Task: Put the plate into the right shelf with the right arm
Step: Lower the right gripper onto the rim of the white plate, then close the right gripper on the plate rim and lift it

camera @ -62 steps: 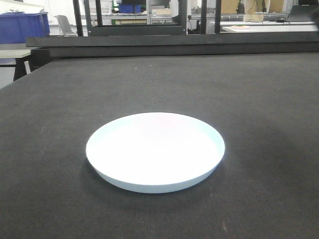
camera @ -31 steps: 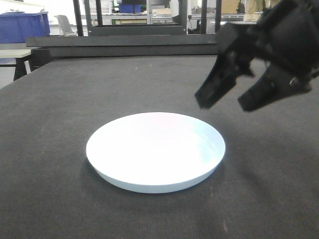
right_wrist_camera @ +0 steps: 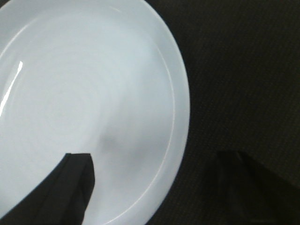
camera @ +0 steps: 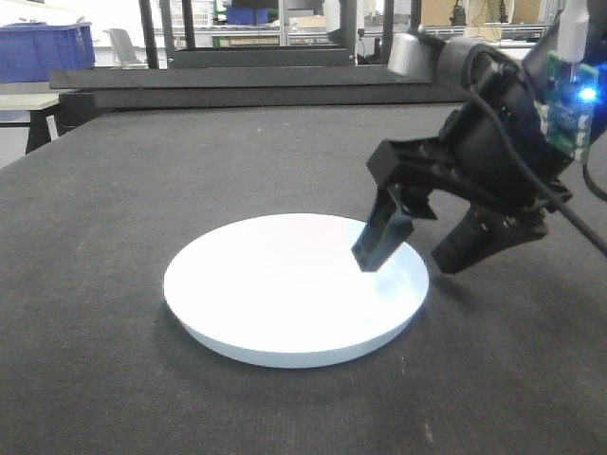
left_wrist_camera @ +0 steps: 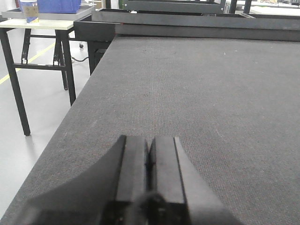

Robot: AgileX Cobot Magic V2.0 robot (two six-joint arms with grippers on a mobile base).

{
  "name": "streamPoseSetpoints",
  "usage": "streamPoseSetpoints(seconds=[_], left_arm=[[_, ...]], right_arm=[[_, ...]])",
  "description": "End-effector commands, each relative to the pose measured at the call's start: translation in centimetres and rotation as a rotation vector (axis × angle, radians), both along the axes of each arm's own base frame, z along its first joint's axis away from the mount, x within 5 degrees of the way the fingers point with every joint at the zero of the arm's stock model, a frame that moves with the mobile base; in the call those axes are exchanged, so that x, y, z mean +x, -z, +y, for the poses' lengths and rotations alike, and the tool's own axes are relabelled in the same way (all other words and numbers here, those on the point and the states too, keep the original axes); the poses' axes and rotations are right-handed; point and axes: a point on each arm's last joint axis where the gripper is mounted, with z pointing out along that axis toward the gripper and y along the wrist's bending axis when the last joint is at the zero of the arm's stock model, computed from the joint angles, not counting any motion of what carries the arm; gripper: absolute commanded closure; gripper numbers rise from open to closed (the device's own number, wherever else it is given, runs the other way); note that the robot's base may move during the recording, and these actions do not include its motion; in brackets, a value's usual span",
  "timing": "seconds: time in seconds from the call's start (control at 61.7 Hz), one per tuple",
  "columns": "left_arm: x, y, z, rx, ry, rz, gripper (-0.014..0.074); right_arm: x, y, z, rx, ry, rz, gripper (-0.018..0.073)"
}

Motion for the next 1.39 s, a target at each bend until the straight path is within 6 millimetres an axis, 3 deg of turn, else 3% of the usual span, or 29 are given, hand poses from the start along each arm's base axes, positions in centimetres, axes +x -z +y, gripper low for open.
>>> streamPoseSetpoints(seconds=[0.0,0.421,0.729,1.004,1.15,1.377], left_arm=[[0.0,-0.48,0.03,-0.014,-0.004,-0.082,0.0643],[0.0,-0.48,0.03,-0.014,-0.004,-0.082,0.0643],[0.0,-0.48,0.03,-0.014,-0.004,-0.082,0.0643],[0.0,-0.48,0.03,-0.014,-0.004,-0.082,0.0643],[0.0,-0.48,0.03,-0.014,-0.004,-0.082,0.0643],[0.0,-0.48,0.03,-0.014,-0.004,-0.082,0.0643]], right_arm=[[0.53,-1.73,0.34,0.038,0.012,-0.063,-0.0062],[0.45,-1.67,0.38,0.038,0.007,-0.053,-0.0052],[0.39,-1.65,0.39,0.039,0.002,-0.047,0.0263],[0.58,-1.76,0.33,0.038,0.017,-0.068,0.0352],[0.61,-1.76,0.3,0.037,0.019,-0.069,0.052],[0.64,-2.55,0.11,0.046,0.037,-0.11,0.0504]])
